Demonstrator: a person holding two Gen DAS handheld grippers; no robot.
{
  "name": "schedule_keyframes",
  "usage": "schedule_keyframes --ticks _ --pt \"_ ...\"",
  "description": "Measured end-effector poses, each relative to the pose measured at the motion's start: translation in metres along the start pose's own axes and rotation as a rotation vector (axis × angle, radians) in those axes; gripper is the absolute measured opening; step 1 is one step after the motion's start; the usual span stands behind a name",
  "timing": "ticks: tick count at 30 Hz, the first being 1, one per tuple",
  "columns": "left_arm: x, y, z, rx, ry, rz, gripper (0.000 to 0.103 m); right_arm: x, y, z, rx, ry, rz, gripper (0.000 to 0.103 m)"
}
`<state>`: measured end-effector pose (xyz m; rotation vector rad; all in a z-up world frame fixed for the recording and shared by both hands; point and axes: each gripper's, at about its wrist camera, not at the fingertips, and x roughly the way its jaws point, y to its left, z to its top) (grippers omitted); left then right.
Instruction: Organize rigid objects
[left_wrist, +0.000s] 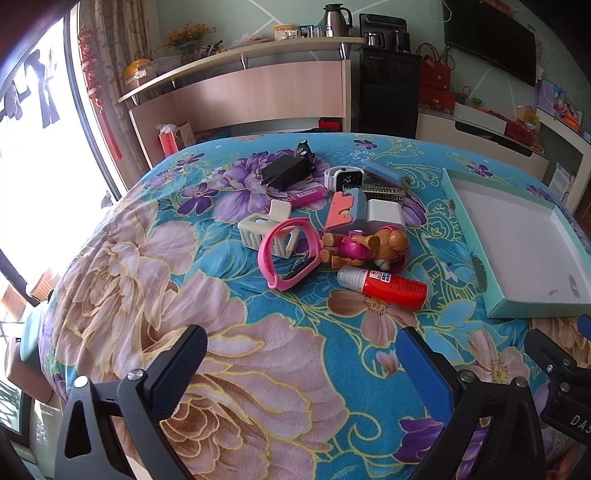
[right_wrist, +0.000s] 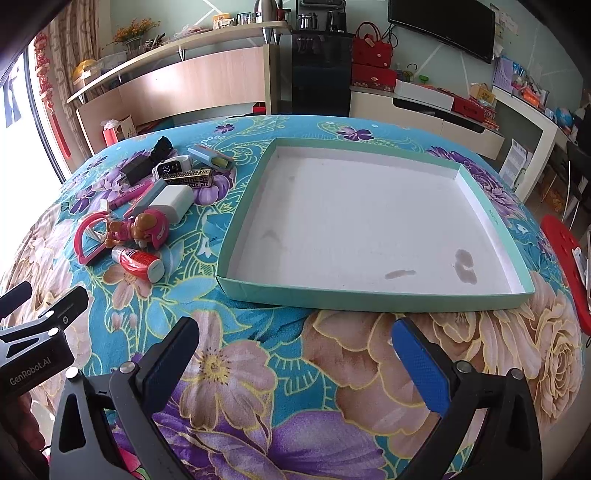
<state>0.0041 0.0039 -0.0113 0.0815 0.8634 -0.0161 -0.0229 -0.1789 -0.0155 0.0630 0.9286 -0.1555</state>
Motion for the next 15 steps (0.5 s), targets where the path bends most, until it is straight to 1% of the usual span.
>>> schedule_keyframes --ticks 7,15 --pt "-0.002 -0.002 -0.001 0.011 -0.007 0.022 0.103 0.001 -0.004 0.0 0.025 0.004 0.012 0.103" --pt "0.0 -0.002 -0.001 0.01 0.003 0.035 0.103 0.002 -0.012 -0.001 0.064 0.006 0.031 0.103"
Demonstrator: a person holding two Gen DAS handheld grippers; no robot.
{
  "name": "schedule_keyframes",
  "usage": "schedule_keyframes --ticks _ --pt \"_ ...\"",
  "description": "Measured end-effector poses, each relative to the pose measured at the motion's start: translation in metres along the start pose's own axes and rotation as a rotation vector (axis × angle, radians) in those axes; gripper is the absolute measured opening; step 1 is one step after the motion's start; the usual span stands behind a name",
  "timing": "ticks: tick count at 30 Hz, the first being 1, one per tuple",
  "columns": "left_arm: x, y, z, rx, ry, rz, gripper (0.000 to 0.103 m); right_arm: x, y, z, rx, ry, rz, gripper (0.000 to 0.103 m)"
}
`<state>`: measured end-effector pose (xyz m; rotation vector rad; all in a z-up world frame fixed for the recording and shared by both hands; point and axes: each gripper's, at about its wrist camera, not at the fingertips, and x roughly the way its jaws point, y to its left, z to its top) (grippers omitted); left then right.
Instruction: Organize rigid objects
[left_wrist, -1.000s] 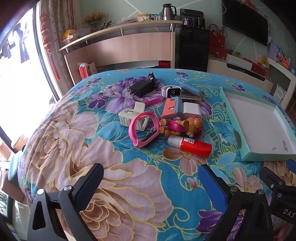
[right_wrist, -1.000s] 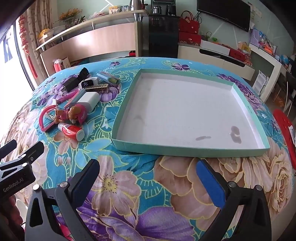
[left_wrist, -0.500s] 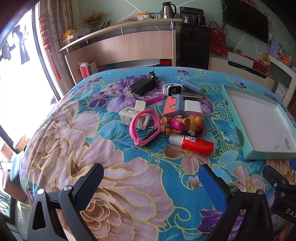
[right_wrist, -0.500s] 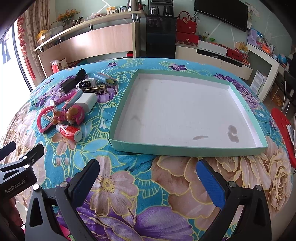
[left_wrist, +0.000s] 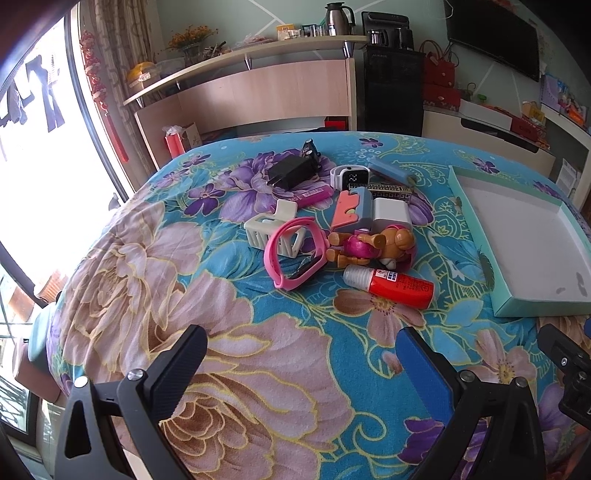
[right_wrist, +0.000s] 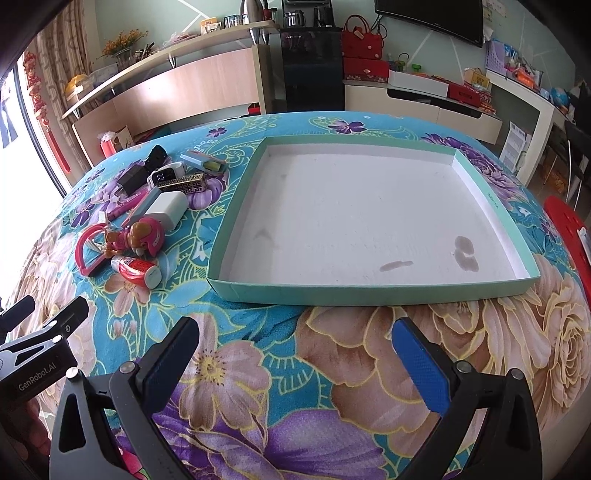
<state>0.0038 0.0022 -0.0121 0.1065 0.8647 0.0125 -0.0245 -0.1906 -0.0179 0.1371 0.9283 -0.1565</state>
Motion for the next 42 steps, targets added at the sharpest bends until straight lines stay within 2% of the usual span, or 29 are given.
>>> schedule_keyframes --ticks 42 --pt "0.0006 0.0013 -0.0019 -0.002 0.001 0.002 0.103 -0.0015 0.0024 -0.0012 -0.022 -0.006 -0.025 0.103"
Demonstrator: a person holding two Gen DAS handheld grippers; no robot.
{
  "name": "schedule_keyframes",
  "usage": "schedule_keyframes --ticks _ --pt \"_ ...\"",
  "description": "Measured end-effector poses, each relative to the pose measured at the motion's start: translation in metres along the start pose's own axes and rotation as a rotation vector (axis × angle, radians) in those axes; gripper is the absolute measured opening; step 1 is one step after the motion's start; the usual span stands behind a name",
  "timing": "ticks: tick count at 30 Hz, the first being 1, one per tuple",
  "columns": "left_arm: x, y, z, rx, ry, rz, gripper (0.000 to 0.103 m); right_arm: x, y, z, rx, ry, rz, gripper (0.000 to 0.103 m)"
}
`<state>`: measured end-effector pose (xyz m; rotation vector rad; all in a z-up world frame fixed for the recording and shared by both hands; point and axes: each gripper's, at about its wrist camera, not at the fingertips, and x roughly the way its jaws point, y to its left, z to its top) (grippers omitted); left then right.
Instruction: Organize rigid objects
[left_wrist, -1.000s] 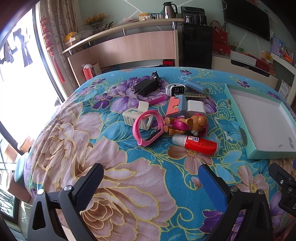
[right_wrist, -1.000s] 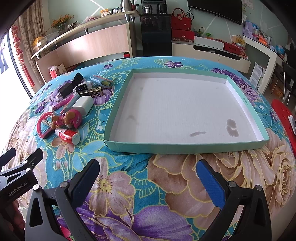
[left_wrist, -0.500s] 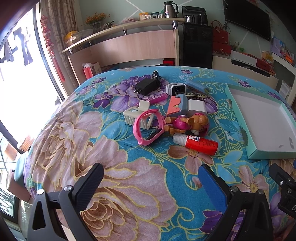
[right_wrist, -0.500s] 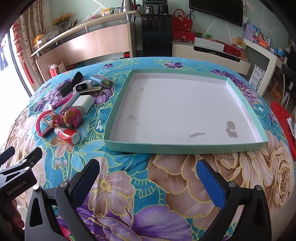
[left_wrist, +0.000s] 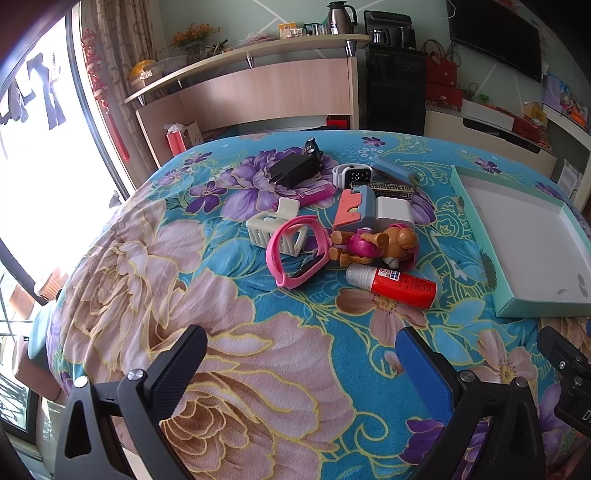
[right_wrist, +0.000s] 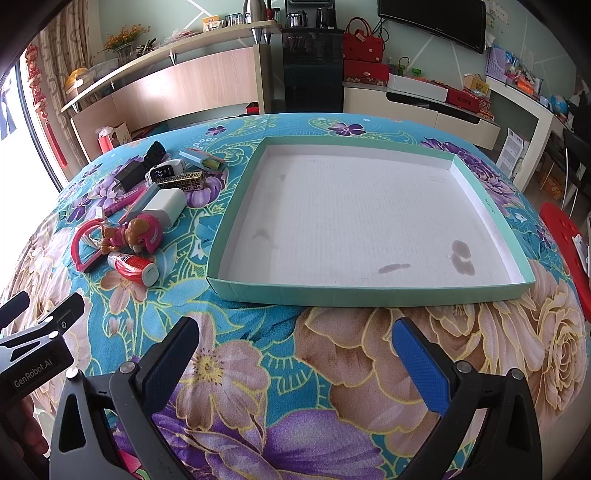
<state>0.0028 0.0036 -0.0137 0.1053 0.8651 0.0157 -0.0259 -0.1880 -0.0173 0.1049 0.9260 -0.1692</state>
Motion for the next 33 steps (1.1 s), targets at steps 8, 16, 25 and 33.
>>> schedule_keyframes --ticks 8,16,25,33 --pt "0.002 0.001 -0.001 -0.011 0.005 -0.004 0.103 0.001 0.0 0.0 -0.001 0.006 -0.002 0.103" --pt "0.011 0.032 0.021 -0.065 0.046 -0.037 0.103 -0.013 0.014 0.016 -0.045 -0.038 0.078 0.103" --pt "0.034 0.071 0.031 -0.131 0.113 -0.084 0.103 0.0 0.083 0.044 -0.156 -0.014 0.216 0.103" --pt "0.055 0.076 0.044 -0.14 0.131 -0.159 0.093 0.032 0.121 0.048 -0.226 0.053 0.219 0.097"
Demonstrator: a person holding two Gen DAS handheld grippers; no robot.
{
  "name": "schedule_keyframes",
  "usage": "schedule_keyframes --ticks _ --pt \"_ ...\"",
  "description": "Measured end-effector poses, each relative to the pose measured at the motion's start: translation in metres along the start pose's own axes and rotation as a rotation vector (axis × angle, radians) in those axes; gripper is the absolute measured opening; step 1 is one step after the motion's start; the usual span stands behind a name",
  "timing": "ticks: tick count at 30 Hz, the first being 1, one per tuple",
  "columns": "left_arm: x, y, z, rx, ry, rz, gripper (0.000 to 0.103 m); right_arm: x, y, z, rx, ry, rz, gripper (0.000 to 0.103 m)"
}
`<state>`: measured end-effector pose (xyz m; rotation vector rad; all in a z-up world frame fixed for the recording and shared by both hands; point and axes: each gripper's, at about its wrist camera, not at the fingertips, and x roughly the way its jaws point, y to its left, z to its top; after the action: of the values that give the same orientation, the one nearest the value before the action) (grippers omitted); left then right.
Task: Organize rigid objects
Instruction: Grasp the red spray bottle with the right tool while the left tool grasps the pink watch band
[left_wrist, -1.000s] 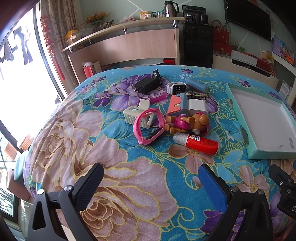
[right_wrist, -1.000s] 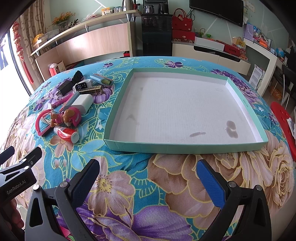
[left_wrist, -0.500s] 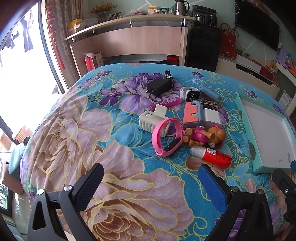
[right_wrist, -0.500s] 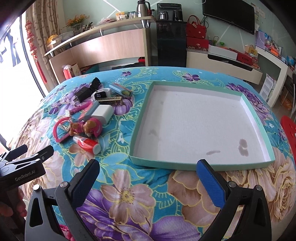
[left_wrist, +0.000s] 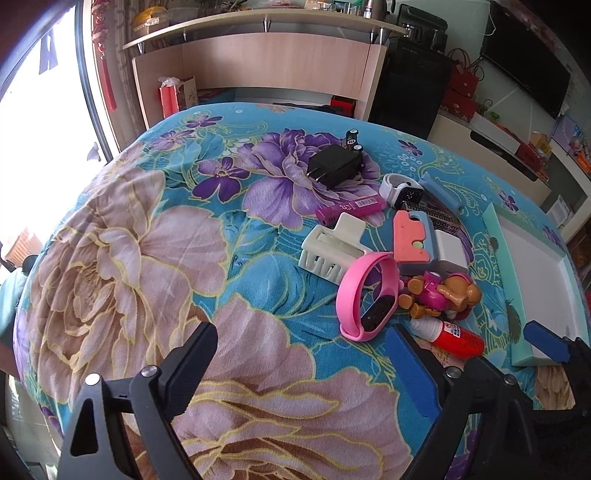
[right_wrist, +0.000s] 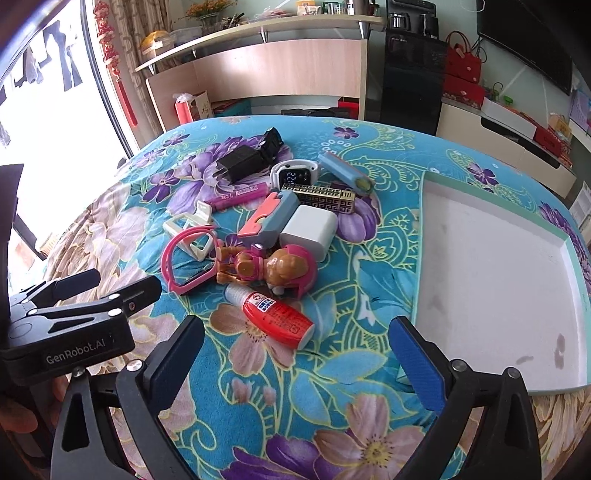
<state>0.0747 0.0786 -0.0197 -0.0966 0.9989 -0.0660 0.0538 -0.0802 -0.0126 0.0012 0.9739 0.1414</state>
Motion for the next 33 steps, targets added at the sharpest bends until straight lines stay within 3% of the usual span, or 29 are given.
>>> schedule_keyframes --ticks 7,18,26,33 --pt "0.019 -0.008 0.009 0.033 0.03 -0.048 0.077 0.028 0.011 0.005 -0.039 0.058 0.005 0.079" --pt "0.041 -0.009 0.016 0.028 0.042 -0.076 0.049 0.055 0.02 0.008 -0.071 0.095 0.0 0.065" --pt "0.04 -0.008 0.015 0.024 0.037 -0.08 0.011 0.054 0.023 0.007 -0.081 0.068 -0.004 0.051" --pt "0.028 -0.004 0.008 0.002 0.014 -0.071 0.01 0.047 0.021 0.003 -0.057 0.056 0.031 0.044"
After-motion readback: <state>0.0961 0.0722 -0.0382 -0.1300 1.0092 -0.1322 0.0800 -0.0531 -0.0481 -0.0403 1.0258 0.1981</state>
